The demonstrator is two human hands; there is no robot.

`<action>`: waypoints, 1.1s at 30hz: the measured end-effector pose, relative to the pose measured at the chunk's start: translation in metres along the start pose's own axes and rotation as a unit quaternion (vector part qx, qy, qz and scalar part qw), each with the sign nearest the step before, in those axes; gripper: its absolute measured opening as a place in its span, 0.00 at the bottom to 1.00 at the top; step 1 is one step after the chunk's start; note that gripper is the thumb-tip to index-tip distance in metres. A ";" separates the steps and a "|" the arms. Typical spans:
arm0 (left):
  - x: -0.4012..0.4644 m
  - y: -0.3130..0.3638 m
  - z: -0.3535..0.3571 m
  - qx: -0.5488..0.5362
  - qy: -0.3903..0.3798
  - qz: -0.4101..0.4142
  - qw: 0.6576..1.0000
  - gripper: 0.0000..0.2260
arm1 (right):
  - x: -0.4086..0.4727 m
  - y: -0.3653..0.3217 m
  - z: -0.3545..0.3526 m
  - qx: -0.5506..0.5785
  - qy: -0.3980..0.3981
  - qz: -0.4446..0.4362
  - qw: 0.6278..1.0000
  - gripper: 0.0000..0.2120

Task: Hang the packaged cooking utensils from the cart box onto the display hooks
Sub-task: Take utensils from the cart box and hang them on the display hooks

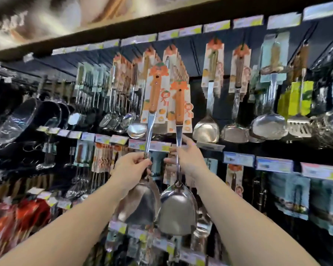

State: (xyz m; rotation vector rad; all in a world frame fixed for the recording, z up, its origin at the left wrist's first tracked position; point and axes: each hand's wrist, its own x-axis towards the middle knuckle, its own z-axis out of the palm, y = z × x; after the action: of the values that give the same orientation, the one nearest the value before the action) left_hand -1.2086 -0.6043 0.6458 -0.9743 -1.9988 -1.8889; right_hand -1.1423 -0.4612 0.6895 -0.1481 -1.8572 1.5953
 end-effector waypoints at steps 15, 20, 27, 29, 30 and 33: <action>0.198 -0.011 0.013 -0.118 -0.039 0.090 0.988 0.10 | 0.189 -0.044 0.025 -0.035 0.145 -0.132 0.980 0.24; 0.249 -0.001 0.020 -0.150 -0.039 0.114 0.981 0.04 | 0.227 -0.057 0.030 -0.050 0.173 -0.166 0.969 0.22; 0.291 0.008 0.043 -0.201 -0.047 0.120 0.971 0.20 | 0.261 -0.080 0.020 -0.081 0.175 -0.205 0.959 0.23; 0.297 0.012 0.050 -0.214 -0.046 0.119 0.968 0.20 | 0.268 -0.083 0.016 -0.092 0.175 -0.214 0.957 0.22; 0.300 0.014 0.052 -0.216 -0.044 0.120 0.968 0.19 | 0.271 -0.084 0.015 -0.100 0.174 -0.218 0.955 0.22; 0.309 0.019 0.060 -0.216 -0.040 0.127 0.967 0.18 | 0.276 -0.085 0.012 -0.106 0.162 -0.227 0.954 0.21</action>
State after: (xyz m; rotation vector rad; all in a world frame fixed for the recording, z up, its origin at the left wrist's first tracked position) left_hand -1.4137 -0.4536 0.8314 -1.3584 -1.4307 -2.2055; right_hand -1.3324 -0.3557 0.8807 -0.0636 -1.6507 0.9914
